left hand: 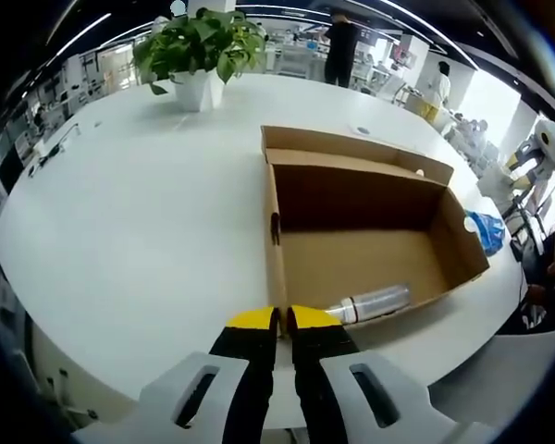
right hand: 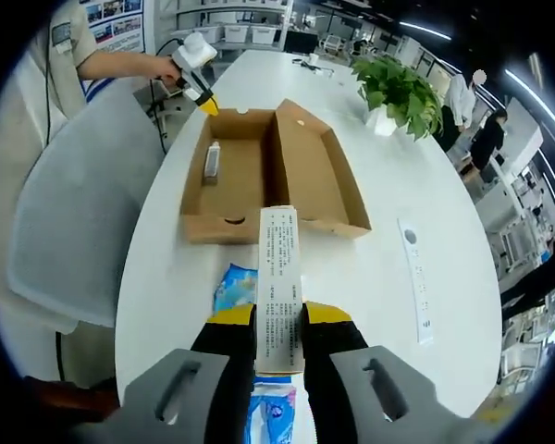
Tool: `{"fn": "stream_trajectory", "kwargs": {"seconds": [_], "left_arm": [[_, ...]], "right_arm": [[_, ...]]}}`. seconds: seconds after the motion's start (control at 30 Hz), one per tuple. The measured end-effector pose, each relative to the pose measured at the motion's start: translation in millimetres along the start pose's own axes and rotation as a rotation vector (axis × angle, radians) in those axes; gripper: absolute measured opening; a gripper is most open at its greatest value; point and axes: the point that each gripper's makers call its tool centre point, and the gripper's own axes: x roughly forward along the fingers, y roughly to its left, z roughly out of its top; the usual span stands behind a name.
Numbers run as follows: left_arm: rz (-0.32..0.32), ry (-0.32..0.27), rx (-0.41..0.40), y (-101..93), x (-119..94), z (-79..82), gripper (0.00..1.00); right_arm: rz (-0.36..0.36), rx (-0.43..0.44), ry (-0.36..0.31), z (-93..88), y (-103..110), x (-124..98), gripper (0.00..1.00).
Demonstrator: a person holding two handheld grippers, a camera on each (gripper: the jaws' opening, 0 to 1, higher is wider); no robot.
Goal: Operate the shoe box by opening the lid, removing the specified soft item, and placing it in the target area until the item is outside and the box remains undamaged.
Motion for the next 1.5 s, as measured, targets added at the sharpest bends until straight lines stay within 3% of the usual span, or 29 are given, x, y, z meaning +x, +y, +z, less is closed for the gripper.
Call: {"fn": "stream_trajectory", "kwargs": {"seconds": [0.6, 1.5], "left_arm": [[-0.004, 0.012, -0.013, 0.6, 0, 0.5, 0.03], [-0.006, 0.020, -0.015, 0.8, 2, 1.3, 0.03]], "right_arm": [[-0.011, 0.018, 0.067, -57.3, -28, 4, 0.16], [-0.021, 0.069, 0.190, -147.9, -45, 13, 0.16]]}}
